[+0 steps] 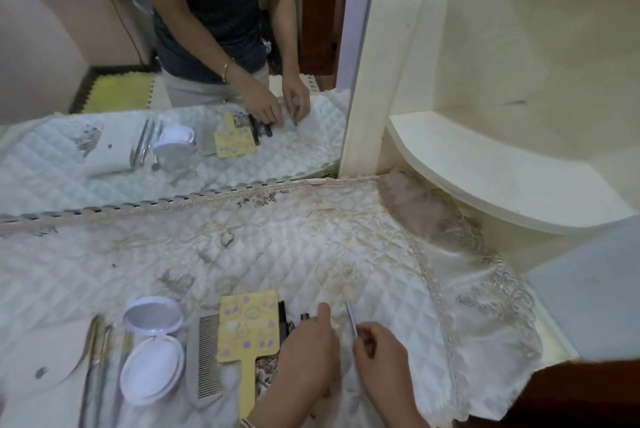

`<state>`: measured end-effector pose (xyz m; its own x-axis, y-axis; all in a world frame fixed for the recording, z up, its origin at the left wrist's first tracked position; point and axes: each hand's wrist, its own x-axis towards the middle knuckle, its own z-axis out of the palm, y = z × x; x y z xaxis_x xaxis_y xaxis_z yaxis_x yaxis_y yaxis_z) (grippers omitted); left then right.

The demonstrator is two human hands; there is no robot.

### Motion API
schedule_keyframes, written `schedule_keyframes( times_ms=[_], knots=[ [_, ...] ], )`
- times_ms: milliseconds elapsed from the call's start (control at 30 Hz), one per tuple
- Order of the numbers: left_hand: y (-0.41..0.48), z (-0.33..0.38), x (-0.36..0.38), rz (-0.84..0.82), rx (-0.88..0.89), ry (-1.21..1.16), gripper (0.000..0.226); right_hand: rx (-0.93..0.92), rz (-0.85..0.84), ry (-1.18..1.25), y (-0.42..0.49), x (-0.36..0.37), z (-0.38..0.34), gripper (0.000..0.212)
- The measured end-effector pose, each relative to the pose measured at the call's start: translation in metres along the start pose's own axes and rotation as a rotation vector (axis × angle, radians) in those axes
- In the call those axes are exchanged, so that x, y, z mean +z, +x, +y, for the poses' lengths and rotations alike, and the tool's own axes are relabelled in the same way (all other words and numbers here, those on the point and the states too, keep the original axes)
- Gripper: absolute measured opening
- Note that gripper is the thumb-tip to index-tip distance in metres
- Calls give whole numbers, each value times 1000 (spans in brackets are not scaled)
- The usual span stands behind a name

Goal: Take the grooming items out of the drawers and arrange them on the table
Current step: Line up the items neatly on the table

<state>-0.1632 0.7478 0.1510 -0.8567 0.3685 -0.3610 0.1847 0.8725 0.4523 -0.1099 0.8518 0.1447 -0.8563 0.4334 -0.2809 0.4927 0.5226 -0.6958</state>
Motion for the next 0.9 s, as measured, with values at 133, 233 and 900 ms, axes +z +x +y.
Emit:
schedule_keyframes(
  times_ms=[133,233,900],
  knots=[
    [4,-7,2,-2,-14,-8,16,-16,-28,-30,1,8,-9,17],
    [7,-8,3,14,-12,-2,17,-32,-28,-57,2,8,-8,11],
    [-14,-28,4,267,57,111,17,-154,-15,-80,0,21,-3,20]
  ],
)
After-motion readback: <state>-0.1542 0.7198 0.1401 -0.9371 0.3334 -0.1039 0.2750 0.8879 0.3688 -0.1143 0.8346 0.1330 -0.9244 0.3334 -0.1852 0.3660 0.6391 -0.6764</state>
